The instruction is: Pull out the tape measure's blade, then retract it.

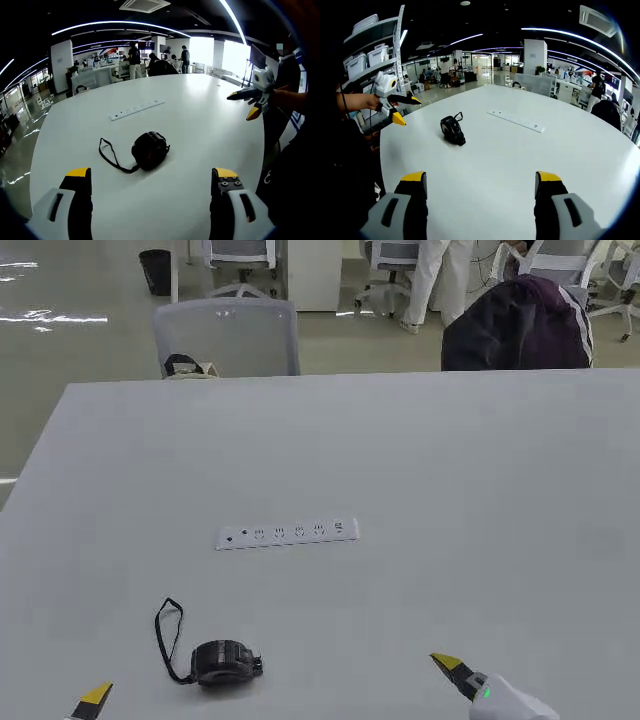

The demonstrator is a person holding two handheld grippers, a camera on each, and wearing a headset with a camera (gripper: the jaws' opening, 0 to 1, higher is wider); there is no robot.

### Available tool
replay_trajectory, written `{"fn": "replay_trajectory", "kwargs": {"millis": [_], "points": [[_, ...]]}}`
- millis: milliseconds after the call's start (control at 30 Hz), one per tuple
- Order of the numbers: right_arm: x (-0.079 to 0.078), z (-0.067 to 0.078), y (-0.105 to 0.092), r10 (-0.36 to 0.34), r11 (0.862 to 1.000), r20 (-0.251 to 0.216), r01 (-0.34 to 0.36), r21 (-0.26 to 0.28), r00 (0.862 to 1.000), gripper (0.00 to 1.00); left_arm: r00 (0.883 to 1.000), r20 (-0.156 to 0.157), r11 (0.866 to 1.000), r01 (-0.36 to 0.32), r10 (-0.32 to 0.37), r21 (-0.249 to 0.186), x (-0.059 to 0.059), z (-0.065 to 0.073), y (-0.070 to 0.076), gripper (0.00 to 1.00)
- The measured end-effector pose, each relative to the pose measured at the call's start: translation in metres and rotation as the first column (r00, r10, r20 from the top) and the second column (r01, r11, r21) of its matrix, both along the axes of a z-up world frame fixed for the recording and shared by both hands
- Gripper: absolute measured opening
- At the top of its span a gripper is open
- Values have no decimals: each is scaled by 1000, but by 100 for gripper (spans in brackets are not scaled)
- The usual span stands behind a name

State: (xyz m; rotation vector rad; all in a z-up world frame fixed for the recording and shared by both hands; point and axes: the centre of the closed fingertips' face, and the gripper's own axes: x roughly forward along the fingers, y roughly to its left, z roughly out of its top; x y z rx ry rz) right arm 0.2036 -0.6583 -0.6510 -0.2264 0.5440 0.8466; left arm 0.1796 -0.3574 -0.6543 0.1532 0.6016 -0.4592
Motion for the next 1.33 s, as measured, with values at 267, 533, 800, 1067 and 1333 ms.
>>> {"fn": "replay_trajectory", "kwargs": {"millis": [267, 533, 800, 1067, 1333], "points": [[-10, 8, -6, -18, 1000, -1, 18, 21, 1000, 92, 1000, 11, 1000, -29, 29, 10, -9, 7, 14, 99], [-13, 17, -11, -32, 999, 8, 32, 30, 999, 92, 999, 18, 999, -34, 34, 18, -14, 9, 21, 99], [-14, 20, -15, -39, 999, 16, 39, 32, 999, 92, 999, 25, 999, -24, 23, 29, -16, 9, 21, 99], [-18, 20, -13, -39, 999, 15, 38, 37, 999, 92, 999, 34, 999, -16, 15, 30, -15, 8, 20, 99], [-19, 20, -15, -43, 998, 15, 42, 36, 999, 92, 1000, 31, 999, -8, 7, 40, -15, 4, 20, 99]]}}
